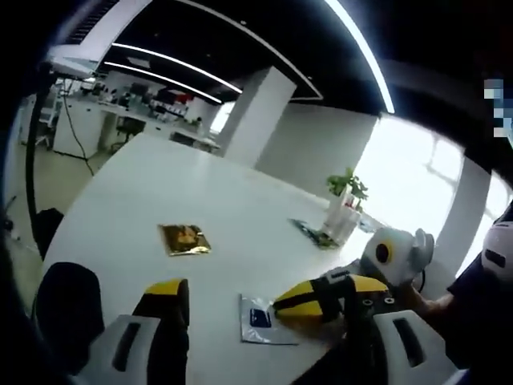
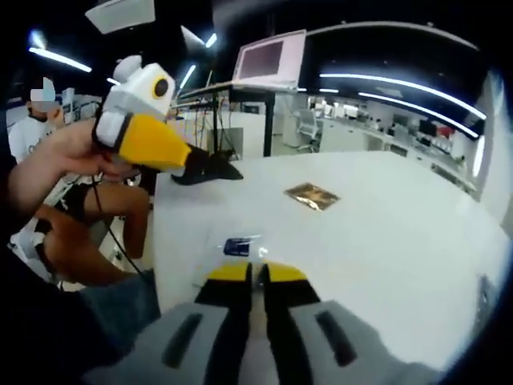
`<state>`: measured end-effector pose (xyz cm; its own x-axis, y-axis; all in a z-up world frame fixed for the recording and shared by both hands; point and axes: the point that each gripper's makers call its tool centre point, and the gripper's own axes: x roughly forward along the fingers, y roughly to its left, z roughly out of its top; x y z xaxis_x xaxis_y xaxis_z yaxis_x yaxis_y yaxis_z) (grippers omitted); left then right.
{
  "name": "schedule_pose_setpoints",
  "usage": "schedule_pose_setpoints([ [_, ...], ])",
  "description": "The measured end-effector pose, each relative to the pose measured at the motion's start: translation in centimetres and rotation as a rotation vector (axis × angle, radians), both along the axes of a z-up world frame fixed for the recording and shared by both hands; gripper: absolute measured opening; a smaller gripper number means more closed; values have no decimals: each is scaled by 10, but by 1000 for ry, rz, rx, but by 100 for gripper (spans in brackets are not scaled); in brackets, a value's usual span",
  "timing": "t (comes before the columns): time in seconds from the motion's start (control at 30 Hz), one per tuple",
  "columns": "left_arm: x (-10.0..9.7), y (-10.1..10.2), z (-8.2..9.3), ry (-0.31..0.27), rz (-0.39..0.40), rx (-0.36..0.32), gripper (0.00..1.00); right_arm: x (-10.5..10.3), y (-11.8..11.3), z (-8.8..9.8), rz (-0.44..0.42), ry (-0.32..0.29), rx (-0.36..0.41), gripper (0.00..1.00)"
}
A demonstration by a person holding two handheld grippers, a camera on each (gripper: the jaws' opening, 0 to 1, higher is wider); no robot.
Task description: Arrange the skincare products in the storage area until every visible bottle or jar stands upright without overlapping.
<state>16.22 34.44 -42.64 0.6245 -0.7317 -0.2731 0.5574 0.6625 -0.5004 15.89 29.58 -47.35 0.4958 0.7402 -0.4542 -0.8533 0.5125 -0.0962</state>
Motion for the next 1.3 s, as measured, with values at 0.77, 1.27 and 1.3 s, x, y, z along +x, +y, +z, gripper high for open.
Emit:
schedule_pose_setpoints([
  [0.77, -5, -17, -11, 113, -76, 49, 63, 0, 1, -1, -6, -6, 2, 9],
  [1.27, -6, -33, -23, 255, -133, 92, 59, 0, 1, -1, -7, -17, 28, 9],
  [1.3, -8, -35, -26, 274, -147, 104, 59, 0, 1, -1, -8, -18, 30, 9],
])
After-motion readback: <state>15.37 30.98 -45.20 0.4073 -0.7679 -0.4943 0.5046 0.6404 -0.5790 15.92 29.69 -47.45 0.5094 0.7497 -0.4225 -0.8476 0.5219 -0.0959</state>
